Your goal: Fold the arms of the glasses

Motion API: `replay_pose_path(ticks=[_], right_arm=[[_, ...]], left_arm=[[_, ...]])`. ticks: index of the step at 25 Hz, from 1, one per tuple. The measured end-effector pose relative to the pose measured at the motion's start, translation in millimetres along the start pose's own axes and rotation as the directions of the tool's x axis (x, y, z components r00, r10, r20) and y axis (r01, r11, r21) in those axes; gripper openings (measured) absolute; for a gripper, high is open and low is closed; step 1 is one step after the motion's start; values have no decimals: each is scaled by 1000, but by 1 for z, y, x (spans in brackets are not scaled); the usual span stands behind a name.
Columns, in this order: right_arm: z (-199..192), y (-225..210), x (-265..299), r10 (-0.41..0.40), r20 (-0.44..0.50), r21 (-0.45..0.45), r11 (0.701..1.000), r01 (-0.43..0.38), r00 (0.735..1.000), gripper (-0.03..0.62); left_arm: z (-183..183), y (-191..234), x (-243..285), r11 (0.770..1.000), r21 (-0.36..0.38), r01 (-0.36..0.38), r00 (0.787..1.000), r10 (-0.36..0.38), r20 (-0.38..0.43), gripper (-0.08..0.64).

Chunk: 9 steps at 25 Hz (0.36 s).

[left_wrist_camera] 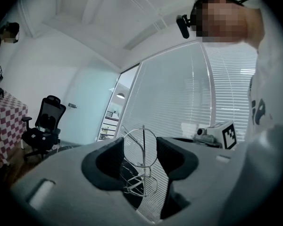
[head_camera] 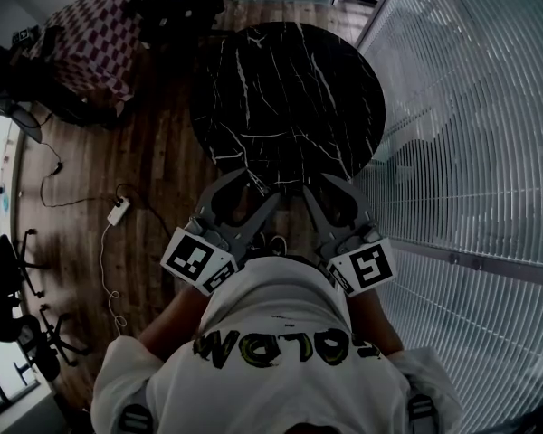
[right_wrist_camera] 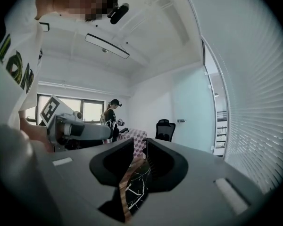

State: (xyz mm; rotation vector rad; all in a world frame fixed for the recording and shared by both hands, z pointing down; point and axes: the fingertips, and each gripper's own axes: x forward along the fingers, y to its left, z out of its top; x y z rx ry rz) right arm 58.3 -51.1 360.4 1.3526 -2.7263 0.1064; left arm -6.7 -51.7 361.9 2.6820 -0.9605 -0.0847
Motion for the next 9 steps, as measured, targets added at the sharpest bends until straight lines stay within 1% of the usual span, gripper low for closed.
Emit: replay_pose_path(ticks=[9], right_arm=[[-3,-3,-11,8,8,6,1000,-8,1000,86]], left_arm=[[-6,-11,4,1000,3,-6,1000,6,0,218]])
